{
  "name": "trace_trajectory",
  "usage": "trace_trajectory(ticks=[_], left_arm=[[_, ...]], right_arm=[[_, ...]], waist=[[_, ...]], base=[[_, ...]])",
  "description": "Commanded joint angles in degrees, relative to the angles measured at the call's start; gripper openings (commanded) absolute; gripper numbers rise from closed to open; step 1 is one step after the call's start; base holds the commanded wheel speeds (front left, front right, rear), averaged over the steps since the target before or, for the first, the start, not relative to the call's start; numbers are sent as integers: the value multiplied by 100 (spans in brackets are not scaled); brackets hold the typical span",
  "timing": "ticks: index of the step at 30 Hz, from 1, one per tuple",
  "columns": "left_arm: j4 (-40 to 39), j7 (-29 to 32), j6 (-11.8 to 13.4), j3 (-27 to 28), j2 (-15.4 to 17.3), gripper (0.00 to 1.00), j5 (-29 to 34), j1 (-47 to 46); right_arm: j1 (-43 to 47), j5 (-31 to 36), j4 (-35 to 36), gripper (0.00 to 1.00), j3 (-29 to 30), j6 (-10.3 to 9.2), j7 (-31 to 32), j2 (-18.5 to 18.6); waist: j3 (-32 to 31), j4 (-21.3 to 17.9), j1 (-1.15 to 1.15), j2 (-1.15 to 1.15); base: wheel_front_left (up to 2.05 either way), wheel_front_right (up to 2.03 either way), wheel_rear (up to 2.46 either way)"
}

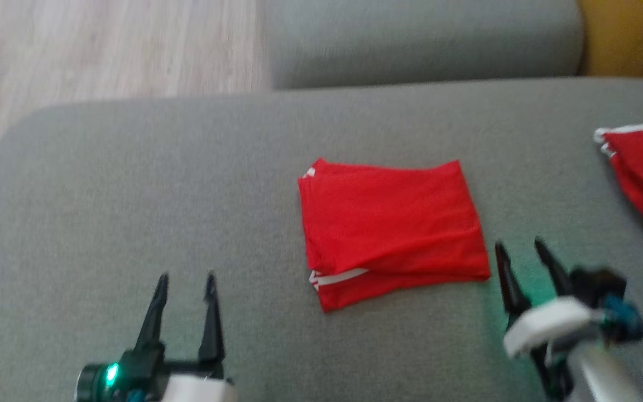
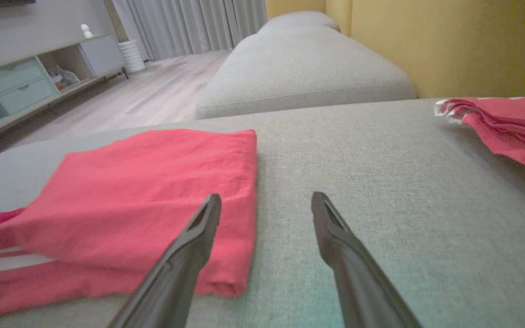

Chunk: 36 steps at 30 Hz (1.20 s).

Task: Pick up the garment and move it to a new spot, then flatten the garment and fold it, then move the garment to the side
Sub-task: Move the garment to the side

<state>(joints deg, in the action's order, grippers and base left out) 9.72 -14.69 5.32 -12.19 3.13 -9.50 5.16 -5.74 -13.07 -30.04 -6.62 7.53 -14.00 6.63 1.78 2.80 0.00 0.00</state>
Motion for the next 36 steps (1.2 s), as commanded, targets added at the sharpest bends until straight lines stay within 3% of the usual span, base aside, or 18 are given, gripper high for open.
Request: trace_trajectory(ticks=[1, 10, 11, 12, 17, 22, 28, 36], left_arm=[[-239, -30, 39, 65, -24, 100, 110, -413], [-198, -30, 188, -317, -24, 100, 187, -766], [-193, -30, 209, -345, -24, 100, 214, -798], [-198, -30, 231, -368, -24, 100, 239, -824], [-340, -30, 371, -335, -24, 100, 213, -864], [-578, -30, 395, -281, -24, 100, 167, -981], [-658, -30, 400, -245, -25, 100, 160, -1345], [-548, -30, 249, -146, -25, 100, 270, -1766]], right_arm=[[-630, -20, -187, 100, -119, -4, 78, 147], [-1921, -430, -1826, 100, -308, -4, 553, 116], [-1992, -494, -1975, 45, -368, -4, 604, 96], [-2052, -554, -2081, 0, -443, -4, 613, 85], [-2246, -743, -2208, 0, -626, -4, 342, 170], [-2604, -558, -2016, 0, -821, -4, 105, 575], [-3087, -210, -1304, 0, -659, -4, 165, 1399], [-3182, 280, 171, 0, -91, -4, 992, 2408]], waist=[[294, 103, 0, 0], [779, 368, 0, 0], [808, 382, 0, 0], [839, 393, 0, 0], [986, 299, 0, 0], [1340, -100, 0, 0], [1845, -729, 0, 0], [2260, -1303, 0, 0]], base=[[0, 0, 0], [0, 0, 0], [0, 0, 0], [0, 0, 0], [0, 0, 0], [0, 0, 0], [0, 0, 0], [0, 0, 0]])
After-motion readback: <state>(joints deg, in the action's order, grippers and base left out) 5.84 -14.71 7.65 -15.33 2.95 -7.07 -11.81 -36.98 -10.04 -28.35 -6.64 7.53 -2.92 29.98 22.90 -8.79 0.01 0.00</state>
